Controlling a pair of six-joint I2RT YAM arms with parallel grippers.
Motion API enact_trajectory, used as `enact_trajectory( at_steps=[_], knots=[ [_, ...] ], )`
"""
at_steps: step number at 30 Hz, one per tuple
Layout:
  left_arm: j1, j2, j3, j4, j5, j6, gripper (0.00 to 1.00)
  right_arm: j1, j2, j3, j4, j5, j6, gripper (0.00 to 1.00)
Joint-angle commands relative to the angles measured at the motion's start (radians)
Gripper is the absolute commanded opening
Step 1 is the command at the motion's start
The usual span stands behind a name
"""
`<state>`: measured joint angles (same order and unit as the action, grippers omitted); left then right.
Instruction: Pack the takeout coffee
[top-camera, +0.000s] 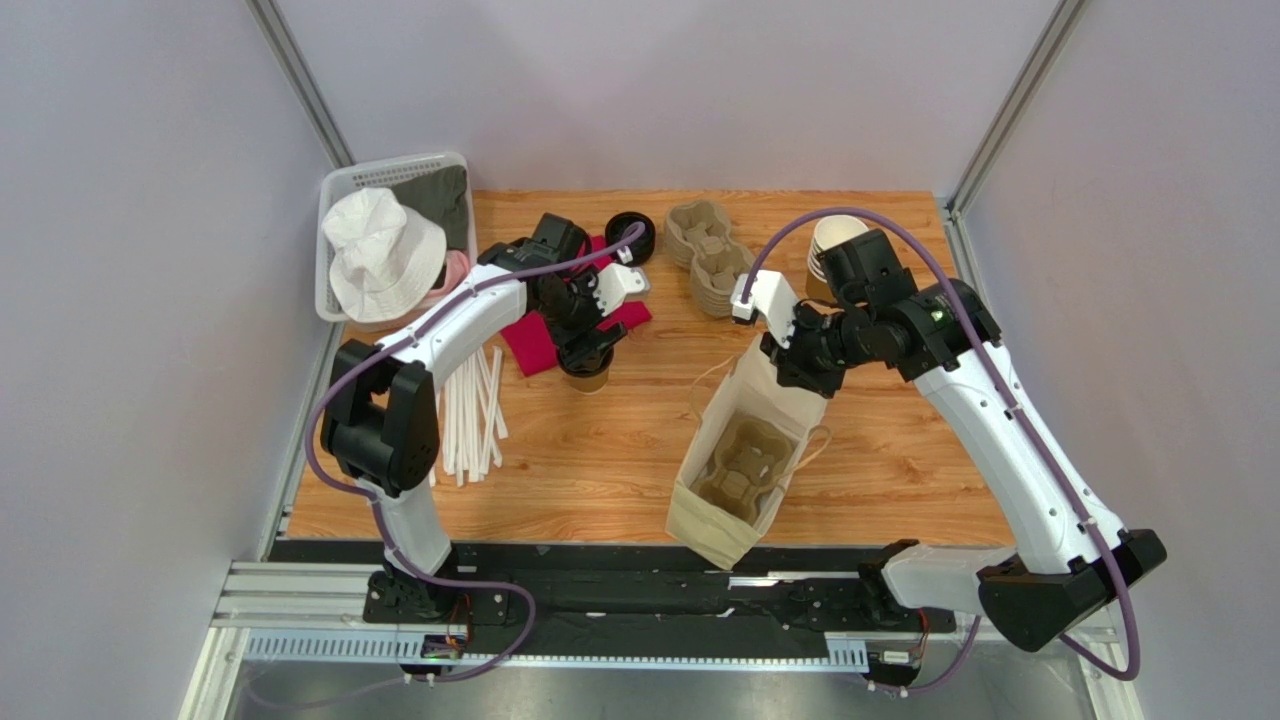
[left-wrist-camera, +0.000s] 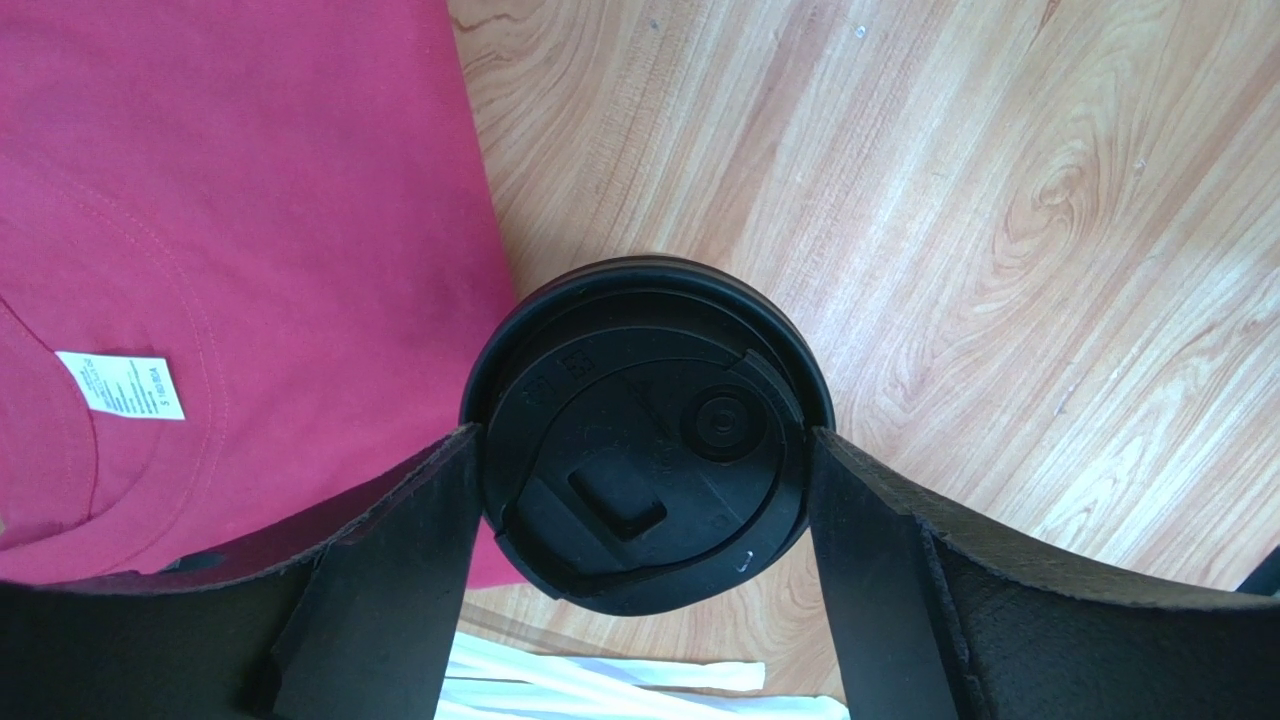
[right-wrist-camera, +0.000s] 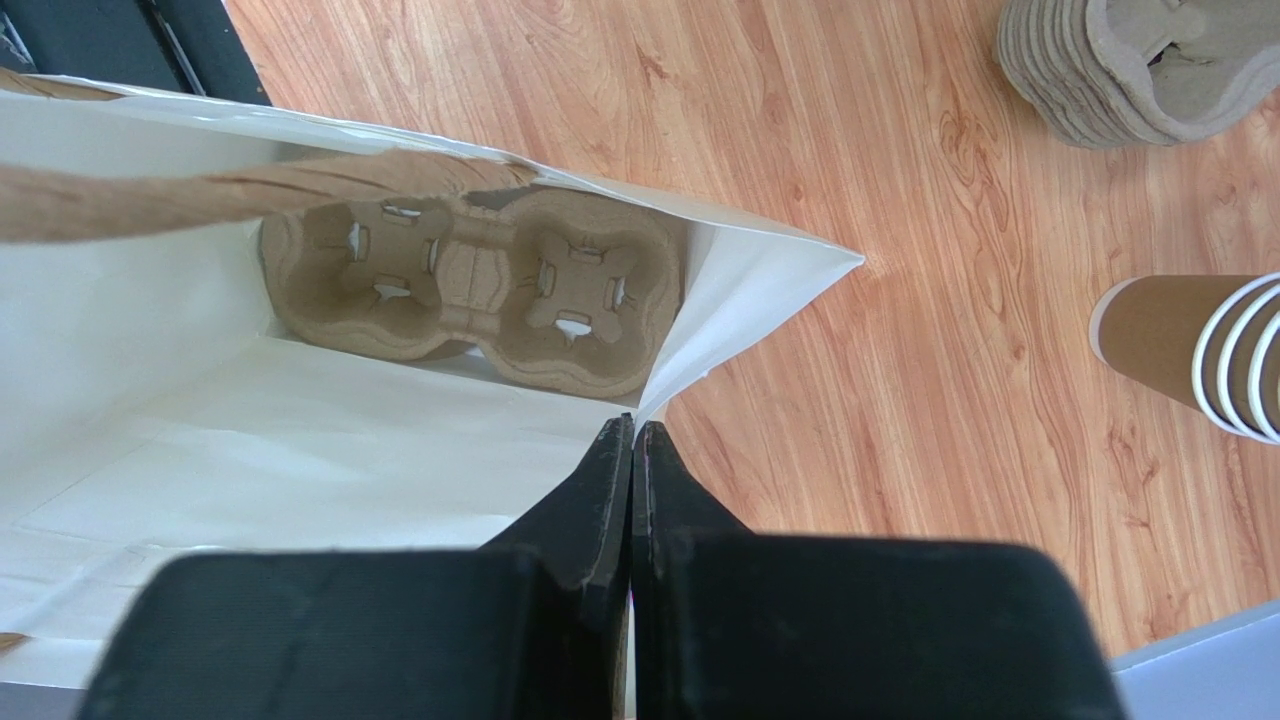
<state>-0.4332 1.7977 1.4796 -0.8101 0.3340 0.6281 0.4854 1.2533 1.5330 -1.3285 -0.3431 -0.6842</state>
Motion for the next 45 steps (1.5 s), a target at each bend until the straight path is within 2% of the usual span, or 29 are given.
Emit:
enact_trajectory(
  at_steps=[1, 5, 10, 18, 22, 29, 33, 39, 45],
  knots=[
    [0.008, 0.005, -0.005, 0.008, 0.017, 0.019, 0.79, -0.005, 0.001, 0.046, -0.011, -0.019, 0.017, 0.00],
    [0.008, -0.006, -0.010, -0.006, 0.020, 0.022, 0.69, -0.007, 0.003, 0.052, -0.011, -0.020, 0.015, 0.00],
    [0.008, -0.049, -0.012, -0.014, 0.022, 0.016, 0.47, -0.010, 0.011, 0.062, -0.011, -0.023, 0.021, 0.00],
    [0.017, -0.175, 0.099, -0.106, 0.082, -0.040, 0.14, -0.011, -0.006, 0.055, 0.032, -0.020, 0.048, 0.00],
    [0.019, -0.241, 0.171, -0.149, 0.143, -0.076, 0.02, -0.011, -0.014, 0.072, 0.060, -0.025, 0.057, 0.00],
    [0.017, -0.342, 0.411, -0.230, 0.309, -0.163, 0.00, -0.011, -0.049, 0.070, 0.112, -0.045, 0.057, 0.00],
    [-0.004, -0.421, 0.473, -0.256, 0.407, -0.160, 0.00, -0.008, -0.052, 0.093, 0.115, -0.069, 0.066, 0.00],
    [-0.107, -0.543, 0.485, -0.248, 0.430, -0.097, 0.00, 0.004, -0.058, 0.130, 0.114, -0.083, 0.095, 0.00],
    [-0.200, -0.545, 0.559, -0.281, 0.444, -0.073, 0.00, 0.035, -0.049, 0.147, 0.100, -0.059, 0.146, 0.00]
  ],
)
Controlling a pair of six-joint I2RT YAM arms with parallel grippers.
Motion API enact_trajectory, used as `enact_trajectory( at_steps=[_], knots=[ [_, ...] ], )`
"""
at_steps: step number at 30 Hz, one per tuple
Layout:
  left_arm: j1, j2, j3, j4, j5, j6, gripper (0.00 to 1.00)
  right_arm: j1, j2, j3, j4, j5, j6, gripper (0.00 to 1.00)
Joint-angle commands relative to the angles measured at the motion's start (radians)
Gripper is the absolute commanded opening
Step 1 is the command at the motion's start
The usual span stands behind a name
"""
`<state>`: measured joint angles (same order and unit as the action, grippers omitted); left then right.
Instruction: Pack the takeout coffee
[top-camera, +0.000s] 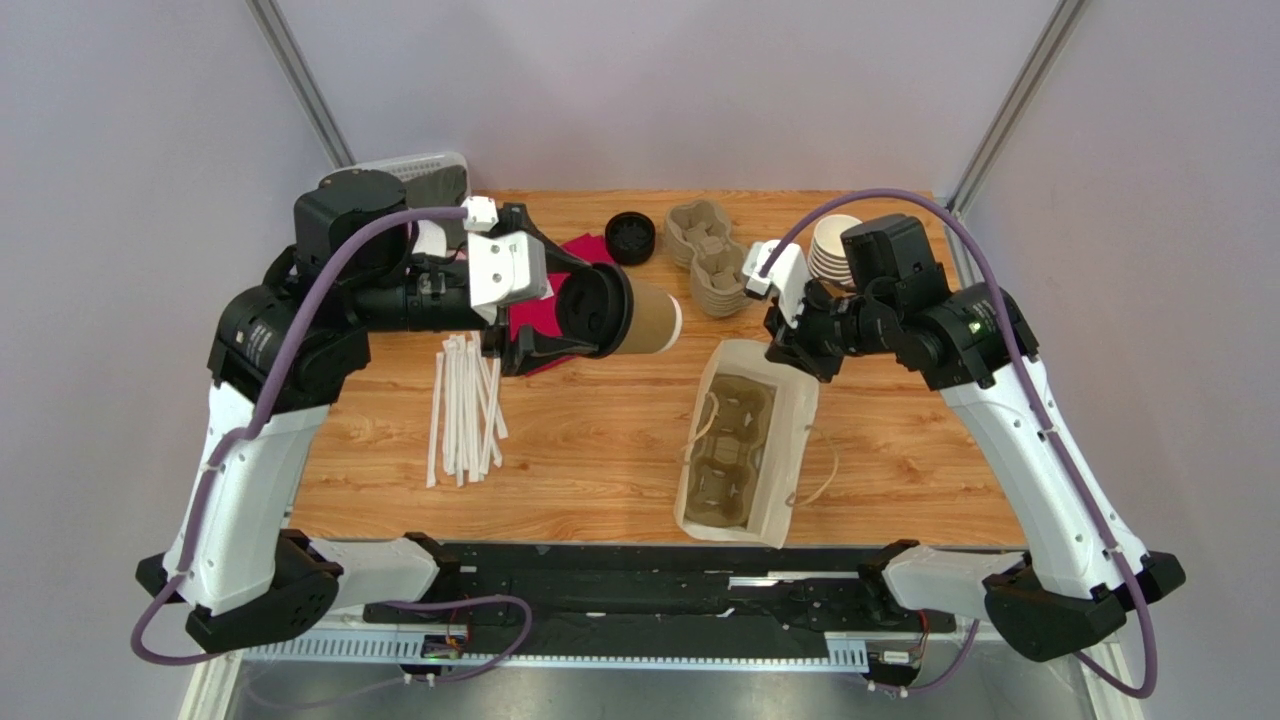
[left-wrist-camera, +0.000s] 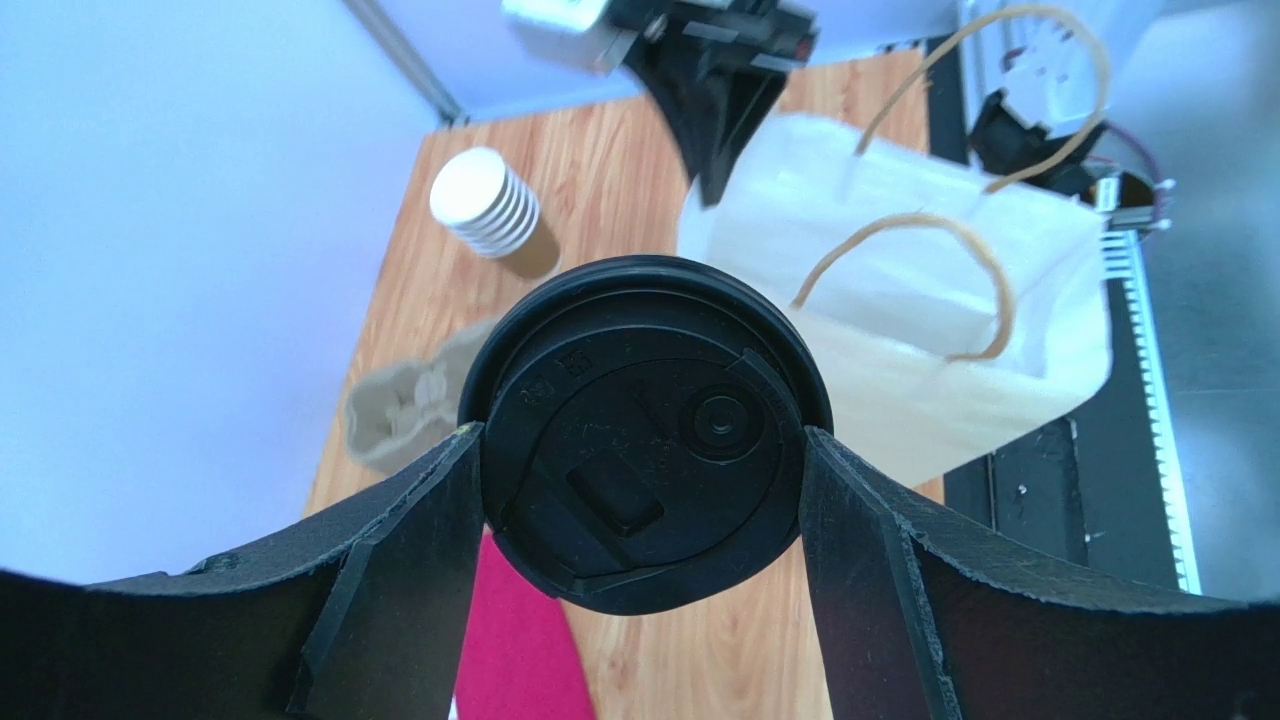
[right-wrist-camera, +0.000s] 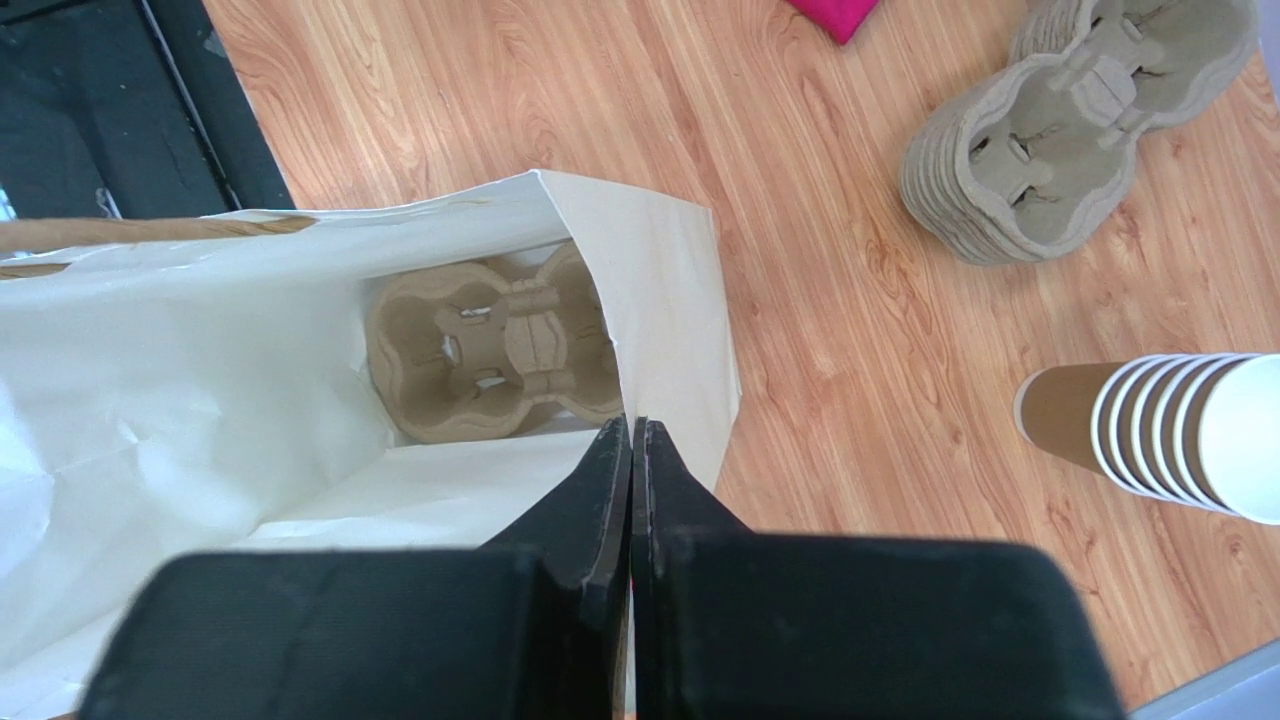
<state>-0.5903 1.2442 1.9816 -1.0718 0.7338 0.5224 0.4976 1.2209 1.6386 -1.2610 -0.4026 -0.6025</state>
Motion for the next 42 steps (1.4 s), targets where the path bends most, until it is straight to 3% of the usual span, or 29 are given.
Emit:
enact_trajectory(
  at_steps=[1, 7, 12, 22, 31, 35, 42],
  knots=[
    [-0.069, 0.015, 0.083, -0.028, 0.045, 0.033, 0.00, 0.025, -0.015, 0.040, 0.031, 0.007, 0.072, 0.00],
    [-0.199, 0.093, 0.213, -0.123, -0.013, 0.050, 0.00, 0.033, 0.025, 0.061, 0.023, 0.053, 0.135, 0.00],
    [-0.304, 0.138, 0.203, -0.157, -0.134, 0.093, 0.00, 0.036, 0.057, 0.087, 0.015, 0.062, 0.164, 0.00],
    [-0.465, 0.207, 0.293, -0.160, -0.240, 0.152, 0.00, 0.038, 0.086, 0.099, 0.005, 0.119, 0.221, 0.00],
    [-0.488, 0.288, 0.500, -0.148, -0.263, 0.117, 0.00, 0.038, 0.091, 0.083, -0.002, 0.139, 0.218, 0.00],
    [-0.513, 0.305, 0.471, -0.171, -0.264, 0.098, 0.00, 0.038, 0.097, 0.095, 0.002, 0.131, 0.222, 0.00],
    [-0.542, 0.324, 0.321, -0.156, -0.387, 0.039, 0.00, 0.038, 0.100, 0.104, -0.005, 0.122, 0.233, 0.00]
  ],
)
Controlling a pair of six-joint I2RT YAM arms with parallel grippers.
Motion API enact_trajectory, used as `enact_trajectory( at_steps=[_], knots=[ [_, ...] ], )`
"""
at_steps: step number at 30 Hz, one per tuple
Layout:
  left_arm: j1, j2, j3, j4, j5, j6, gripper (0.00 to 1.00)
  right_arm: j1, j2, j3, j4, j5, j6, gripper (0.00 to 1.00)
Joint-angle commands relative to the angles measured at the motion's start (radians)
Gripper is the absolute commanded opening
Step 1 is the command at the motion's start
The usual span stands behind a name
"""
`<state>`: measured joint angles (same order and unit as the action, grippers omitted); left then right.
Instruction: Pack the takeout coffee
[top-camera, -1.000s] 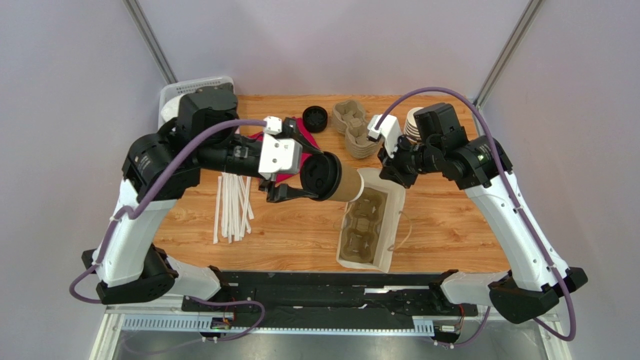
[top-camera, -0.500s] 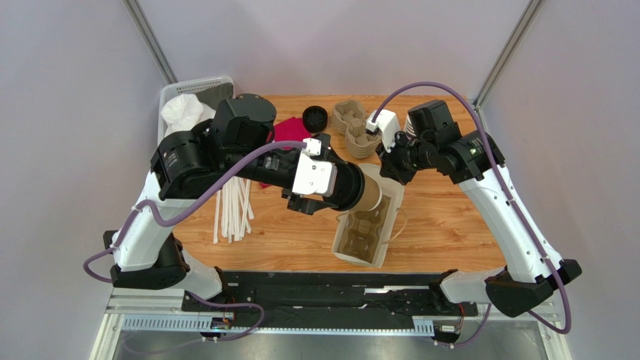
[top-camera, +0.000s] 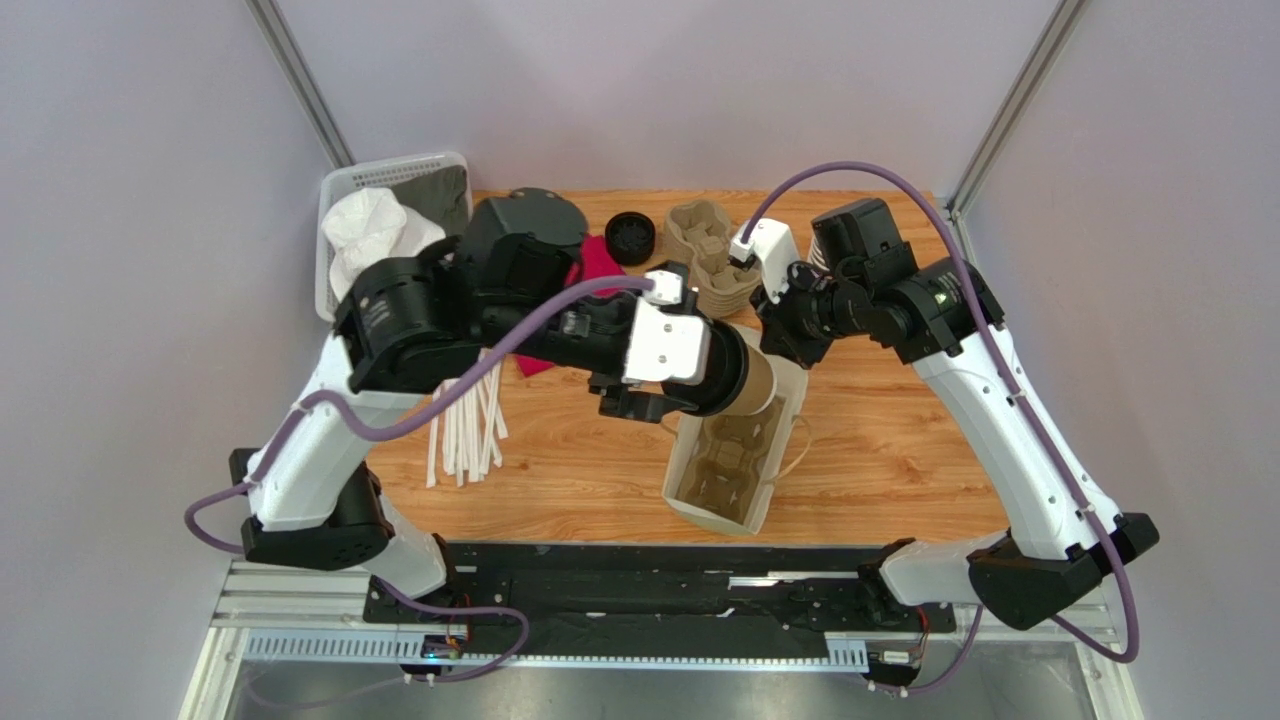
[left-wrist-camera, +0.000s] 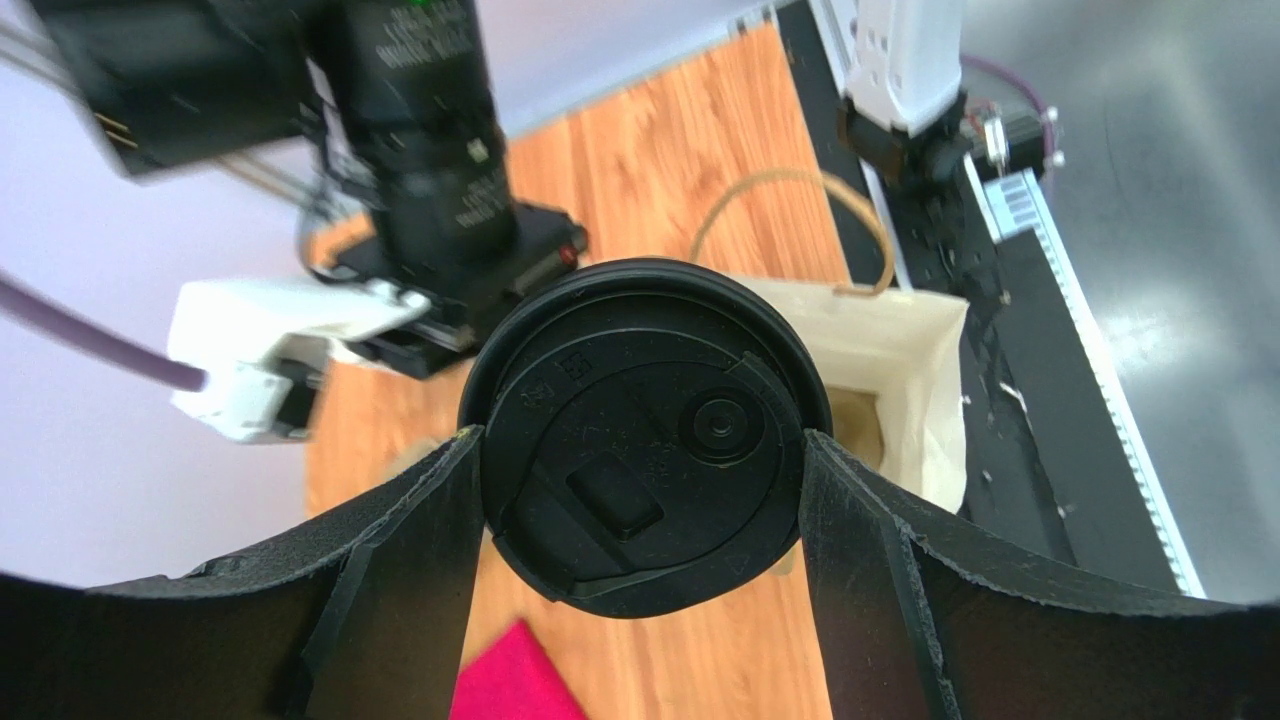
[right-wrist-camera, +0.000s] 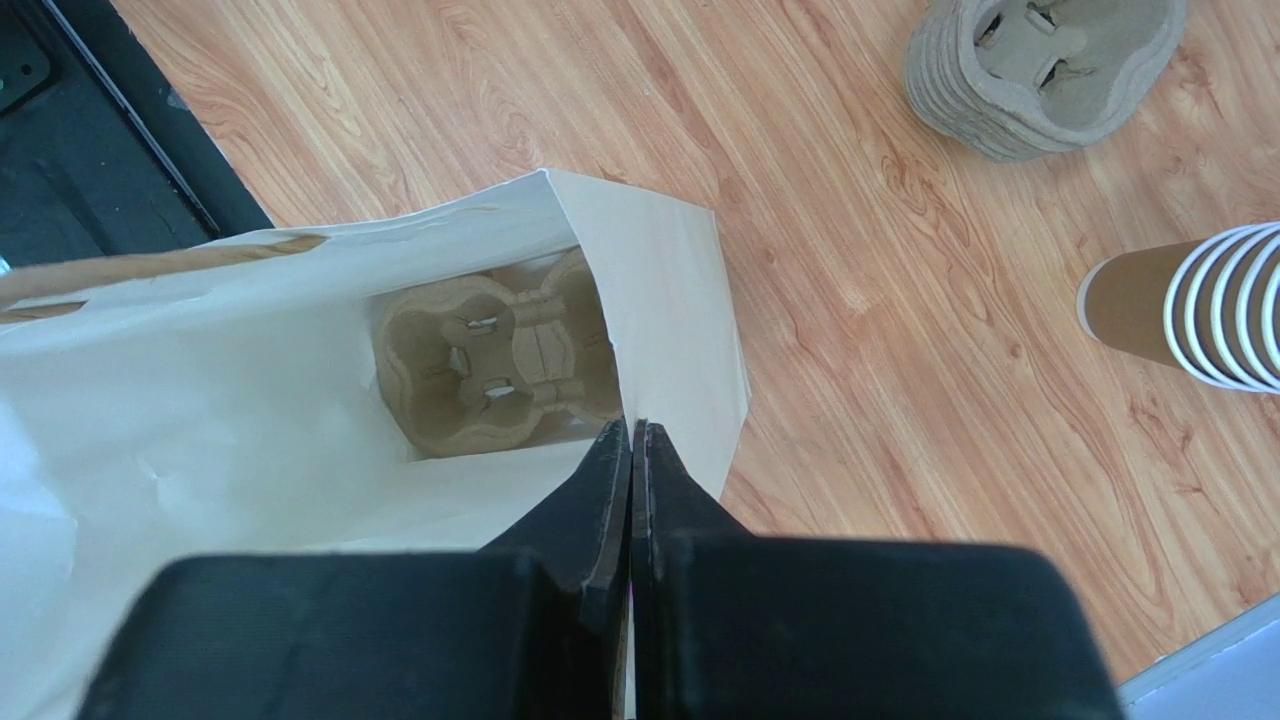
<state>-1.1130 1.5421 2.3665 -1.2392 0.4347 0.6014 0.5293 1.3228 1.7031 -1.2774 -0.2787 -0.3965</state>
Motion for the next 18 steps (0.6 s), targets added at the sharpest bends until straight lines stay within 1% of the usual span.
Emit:
enact_trajectory(
  at_steps=[1, 4, 9, 14, 18],
  knots=[
    [-0.021, 0.030, -0.096, 0.015, -0.103, -0.037, 0.00, 0.006, -0.005, 0.035, 0.010, -0.005, 0.028, 0.00],
    [-0.024, 0.049, -0.134, 0.035, -0.168, -0.046, 0.00, 0.006, -0.019, 0.023, 0.009, -0.016, 0.036, 0.00],
    [-0.039, 0.099, -0.162, 0.043, -0.206, -0.069, 0.00, 0.005, -0.031, -0.011, 0.004, -0.053, 0.053, 0.00],
    [-0.047, 0.098, -0.283, 0.101, -0.214, -0.068, 0.00, 0.006, -0.043, -0.048, 0.003, -0.076, 0.067, 0.00],
    [-0.053, 0.079, -0.429, 0.165, -0.214, -0.043, 0.00, 0.006, -0.054, -0.080, 0.003, -0.096, 0.106, 0.00]
  ],
)
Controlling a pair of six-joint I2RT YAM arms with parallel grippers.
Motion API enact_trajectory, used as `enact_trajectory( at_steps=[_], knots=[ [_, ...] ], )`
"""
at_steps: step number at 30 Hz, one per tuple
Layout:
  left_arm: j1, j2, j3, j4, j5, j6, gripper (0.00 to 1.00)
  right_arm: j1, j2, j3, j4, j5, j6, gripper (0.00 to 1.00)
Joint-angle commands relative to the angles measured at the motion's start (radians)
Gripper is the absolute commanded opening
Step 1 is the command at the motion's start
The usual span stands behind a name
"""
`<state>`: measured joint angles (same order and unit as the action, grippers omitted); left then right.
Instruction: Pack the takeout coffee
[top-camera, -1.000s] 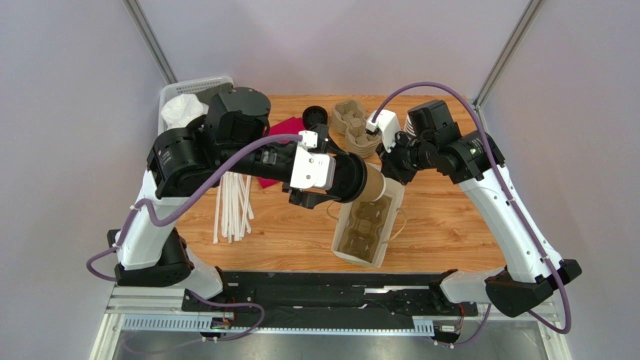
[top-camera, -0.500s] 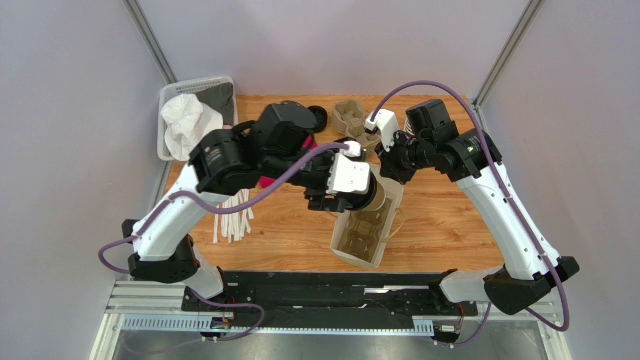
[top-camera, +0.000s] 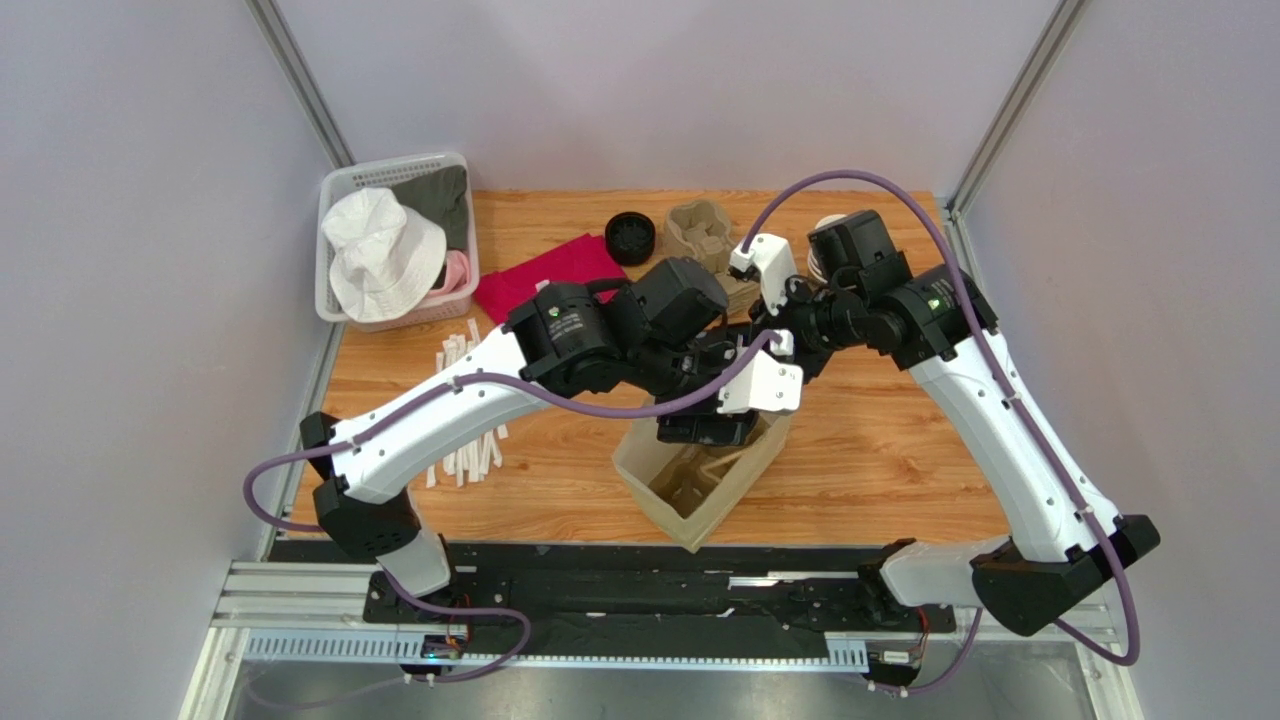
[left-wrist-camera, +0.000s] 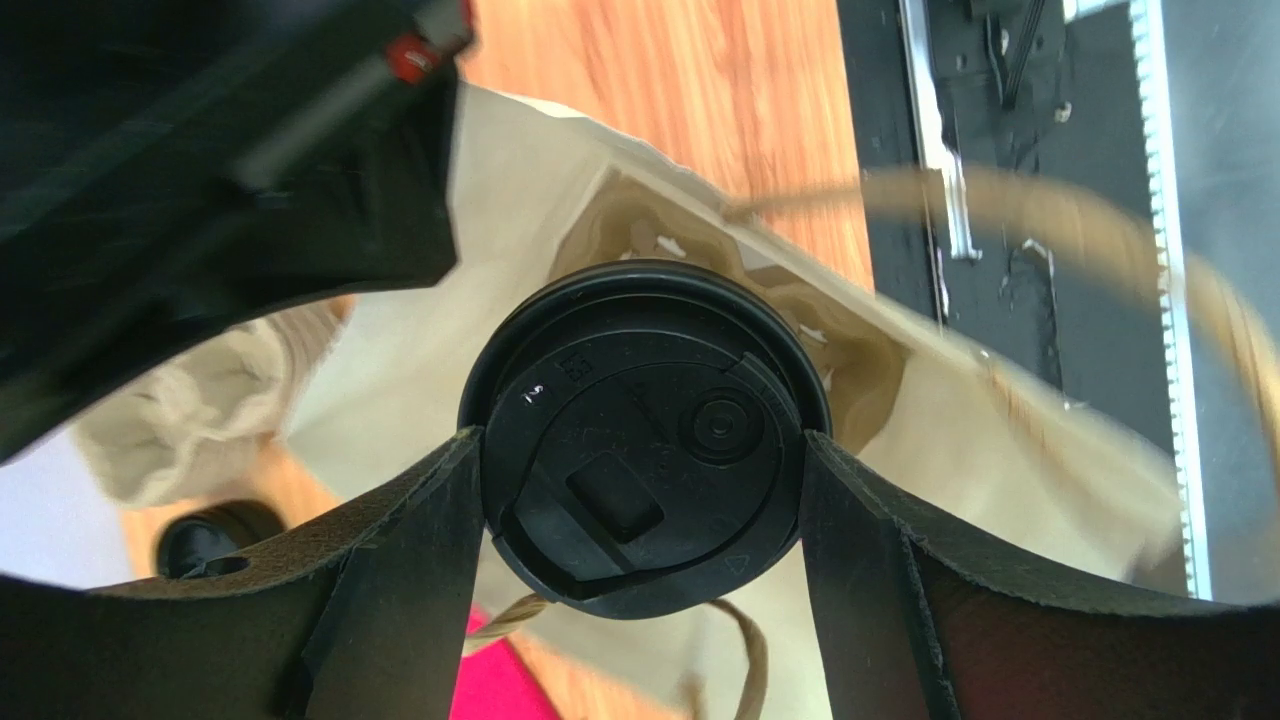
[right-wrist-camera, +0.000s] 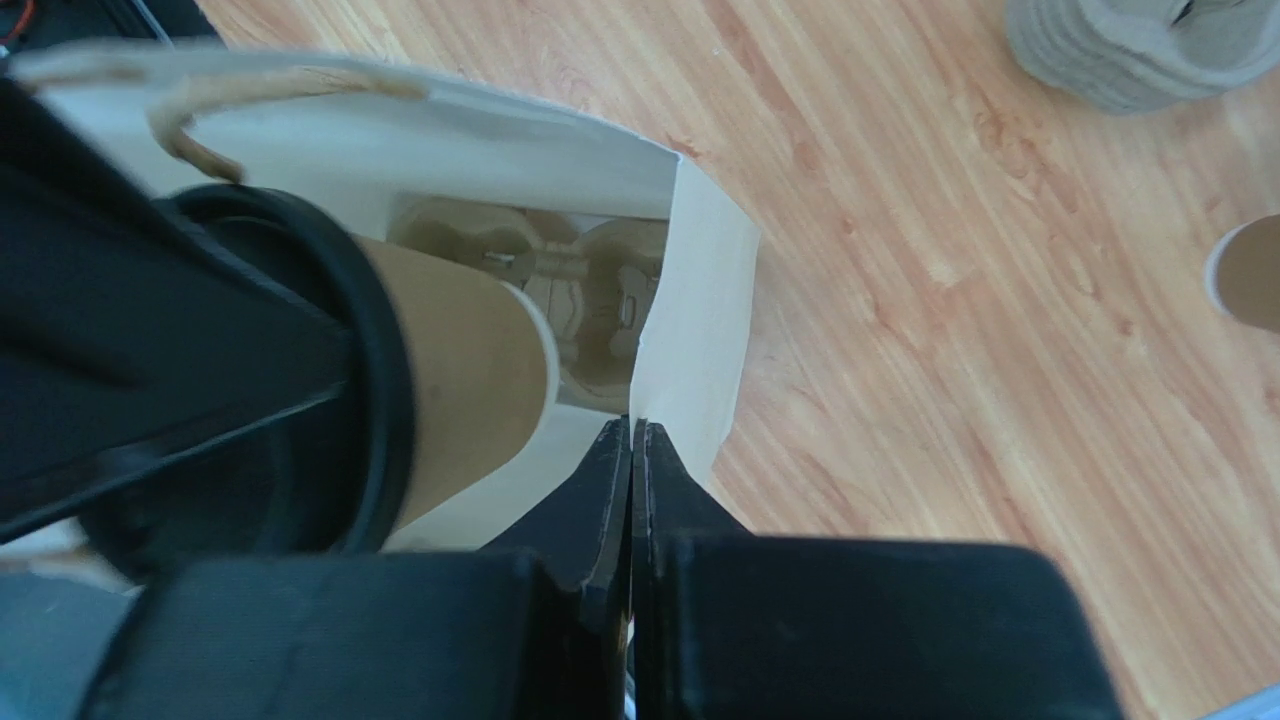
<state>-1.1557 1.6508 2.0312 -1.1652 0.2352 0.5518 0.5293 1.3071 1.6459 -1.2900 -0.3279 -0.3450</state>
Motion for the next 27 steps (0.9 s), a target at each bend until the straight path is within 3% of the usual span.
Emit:
enact_trajectory(
  at_steps=[1, 13, 18, 19, 23, 27],
  knots=[
    [-0.013, -0.034, -0.115, 0.107, -0.014, 0.013, 0.00, 0.005, -0.045, -0.029, 0.017, -0.048, 0.064, 0.00],
    [-0.035, -0.098, -0.284, 0.188, -0.028, 0.069, 0.00, -0.020, -0.091, -0.084, -0.032, -0.089, 0.086, 0.00],
    [-0.029, -0.164, -0.428, 0.242, 0.009, 0.092, 0.00, -0.020, -0.158, -0.118, -0.155, -0.247, 0.038, 0.31],
    [-0.030, -0.180, -0.445, 0.248, 0.013, 0.099, 0.00, -0.020, -0.160, -0.115, -0.164, -0.247, 0.025, 0.35],
    [-0.029, -0.206, -0.493, 0.272, 0.048, 0.129, 0.00, -0.020, -0.135, -0.072, -0.166, -0.148, -0.037, 0.70],
    [-0.029, -0.220, -0.494, 0.268, 0.090, 0.148, 0.00, -0.020, -0.094, -0.008, -0.080, -0.111, -0.098, 0.80]
  ],
)
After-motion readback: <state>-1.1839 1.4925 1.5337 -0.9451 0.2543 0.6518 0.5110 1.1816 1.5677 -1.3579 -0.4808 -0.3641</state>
